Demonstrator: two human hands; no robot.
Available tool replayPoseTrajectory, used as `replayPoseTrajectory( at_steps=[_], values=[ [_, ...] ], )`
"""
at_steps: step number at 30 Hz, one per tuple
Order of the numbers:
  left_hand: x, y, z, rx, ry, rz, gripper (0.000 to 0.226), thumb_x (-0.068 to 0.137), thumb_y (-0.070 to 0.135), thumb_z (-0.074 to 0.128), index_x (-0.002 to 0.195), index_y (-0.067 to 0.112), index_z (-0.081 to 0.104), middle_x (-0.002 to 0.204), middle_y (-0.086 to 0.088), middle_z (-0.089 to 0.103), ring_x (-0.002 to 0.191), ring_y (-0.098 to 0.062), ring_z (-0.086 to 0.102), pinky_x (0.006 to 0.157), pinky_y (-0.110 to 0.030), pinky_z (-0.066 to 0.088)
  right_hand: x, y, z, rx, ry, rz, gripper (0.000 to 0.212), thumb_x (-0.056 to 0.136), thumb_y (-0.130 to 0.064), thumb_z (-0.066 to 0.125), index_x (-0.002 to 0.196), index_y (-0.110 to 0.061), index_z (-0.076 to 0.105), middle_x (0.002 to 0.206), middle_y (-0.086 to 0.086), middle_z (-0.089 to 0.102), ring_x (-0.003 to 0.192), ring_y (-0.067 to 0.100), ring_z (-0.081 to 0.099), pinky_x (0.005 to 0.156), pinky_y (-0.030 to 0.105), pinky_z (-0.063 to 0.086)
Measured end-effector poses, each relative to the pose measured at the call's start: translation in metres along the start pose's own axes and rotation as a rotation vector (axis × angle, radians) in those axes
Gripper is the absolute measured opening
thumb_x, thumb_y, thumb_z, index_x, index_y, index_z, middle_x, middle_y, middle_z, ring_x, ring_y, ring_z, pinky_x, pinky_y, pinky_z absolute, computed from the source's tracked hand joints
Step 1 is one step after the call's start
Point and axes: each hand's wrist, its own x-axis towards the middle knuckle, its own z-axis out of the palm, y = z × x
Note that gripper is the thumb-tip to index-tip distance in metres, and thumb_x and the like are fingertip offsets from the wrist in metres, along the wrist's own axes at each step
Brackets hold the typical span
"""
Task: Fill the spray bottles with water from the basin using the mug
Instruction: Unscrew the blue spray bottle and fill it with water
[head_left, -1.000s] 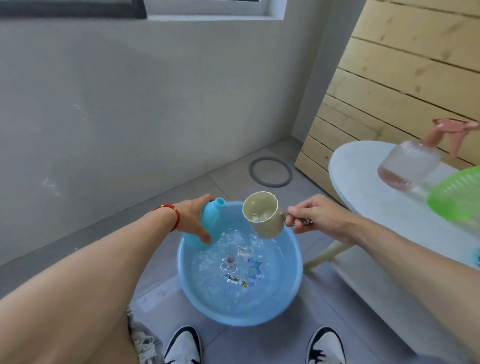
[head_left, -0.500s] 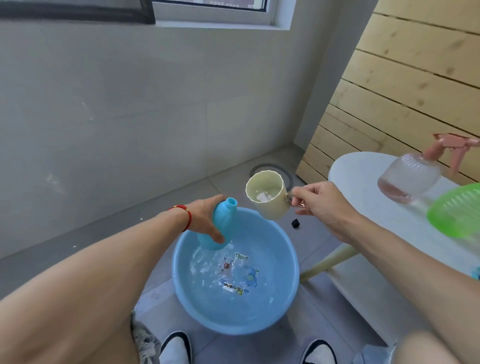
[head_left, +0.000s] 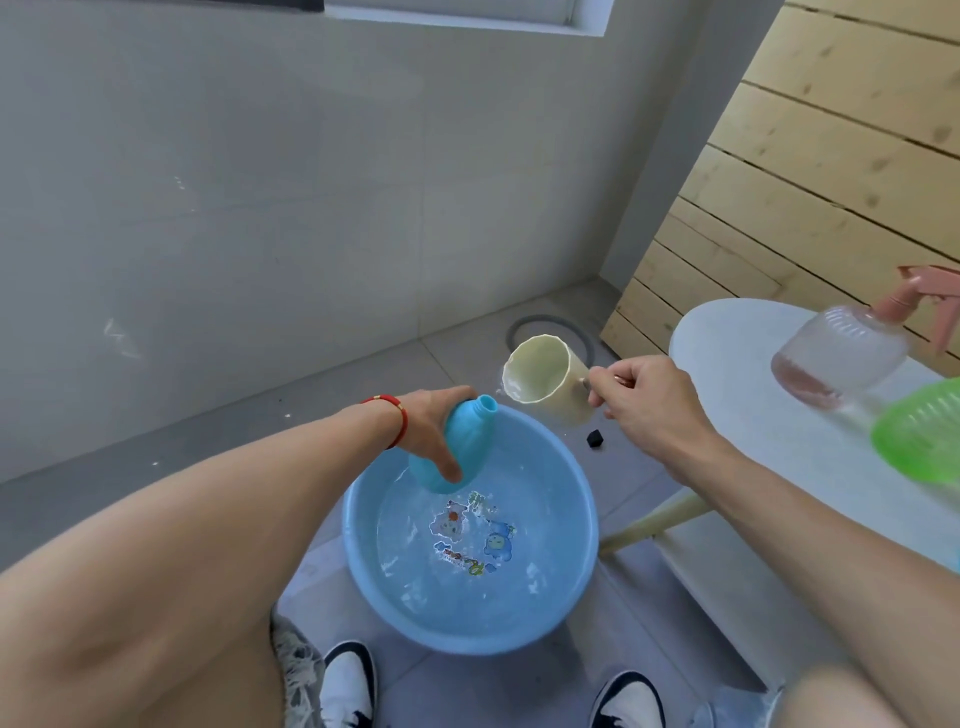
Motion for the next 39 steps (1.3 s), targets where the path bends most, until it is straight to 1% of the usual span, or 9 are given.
replayPoseTrajectory(
  at_steps=[4,8,10,13,16,20,24,29,39],
  values=[
    [0.0021,0.0033,0.0005,0.000,-0.004,0.005,0.089,0.062,0.036,0.097,0.134,0.039,0.045,0.120,0.005,0.064,0.109,-0.023,0.063,0.096,-0.041,0.055,0.0002,-0.0001,0.0006,-0.072,0.008,-0.050,0.037,0.094,-0.026,0.060,0.062,-0.011,0.070,0.063,0.019,0.062,0.056,0.020,0.047,0.056,0.032,0.039],
    [0.0036,0.0050,0.0012,0.003,-0.003,0.006,0.084,0.062,0.036,0.097,0.129,0.039,0.046,0.116,0.006,0.063,0.106,-0.022,0.063,0.092,-0.037,0.055,0.0012,0.0018,0.0022,-0.134,0.019,-0.075,0.039,0.094,-0.028,0.059,0.060,-0.013,0.068,0.050,-0.002,0.049,0.053,0.019,0.043,0.055,0.032,0.038],
    [0.0041,0.0049,0.0016,0.009,-0.010,0.005,0.082,0.062,0.037,0.097,0.124,0.041,0.045,0.116,0.006,0.064,0.105,-0.022,0.063,0.093,-0.039,0.055,0.0012,0.0019,0.0027,-0.158,0.031,-0.099,0.039,0.095,-0.029,0.058,0.061,-0.011,0.068,0.051,0.002,0.050,0.054,0.019,0.043,0.054,0.033,0.037],
    [0.0037,0.0045,0.0019,0.010,-0.023,0.001,0.081,0.062,0.037,0.097,0.119,0.044,0.040,0.117,0.005,0.063,0.106,-0.023,0.063,0.094,-0.043,0.056,0.0019,0.0010,0.0041,-0.196,0.045,-0.147,0.042,0.096,-0.030,0.057,0.066,-0.003,0.067,0.061,0.017,0.058,0.056,0.020,0.041,0.054,0.033,0.034],
    [0.0026,0.0029,0.0002,-0.014,-0.030,-0.010,0.082,0.062,0.035,0.097,0.120,0.046,0.041,0.118,0.005,0.062,0.106,-0.023,0.063,0.091,-0.048,0.060,0.0028,-0.0001,0.0053,-0.214,0.064,-0.170,0.043,0.096,-0.032,0.056,0.067,-0.002,0.066,0.064,0.021,0.059,0.057,0.024,0.042,0.053,0.035,0.035],
    [0.0014,-0.0012,-0.0014,-0.038,-0.044,-0.004,0.081,0.060,0.033,0.098,0.120,0.045,0.045,0.113,0.010,0.061,0.105,-0.021,0.063,0.088,-0.052,0.061,0.0019,-0.0007,0.0050,-0.234,0.086,-0.203,0.044,0.096,-0.033,0.055,0.066,-0.002,0.065,0.063,0.020,0.058,0.066,0.037,0.054,0.056,0.044,0.045],
    [0.0013,-0.0022,-0.0015,-0.046,-0.052,0.008,0.082,0.058,0.034,0.099,0.120,0.046,0.047,0.116,0.008,0.062,0.107,-0.022,0.064,0.087,-0.052,0.062,0.0017,-0.0009,0.0054,-0.238,0.095,-0.215,0.042,0.096,-0.032,0.055,0.064,-0.006,0.063,0.060,0.014,0.059,0.065,0.035,0.055,0.057,0.044,0.047],
    [0.0023,-0.0020,-0.0011,-0.042,-0.064,0.005,0.085,0.053,0.038,0.098,0.119,0.051,0.045,0.116,0.008,0.062,0.106,-0.024,0.066,0.085,-0.052,0.063,0.0011,-0.0032,0.0057,-0.256,0.115,-0.260,0.044,0.097,-0.029,0.055,0.058,-0.012,0.048,0.055,0.007,0.047,0.060,0.031,0.046,0.055,0.044,0.043],
    [0.0018,-0.0021,-0.0001,-0.058,-0.085,-0.019,0.087,0.057,0.035,0.098,0.123,0.050,0.044,0.118,0.007,0.060,0.107,-0.024,0.065,0.073,-0.049,0.066,0.0046,0.0025,0.0071,-0.319,0.148,-0.382,0.042,0.098,-0.029,0.055,0.065,-0.004,0.057,0.059,0.012,0.055,0.062,0.036,0.052,0.058,0.044,0.043]
  ],
)
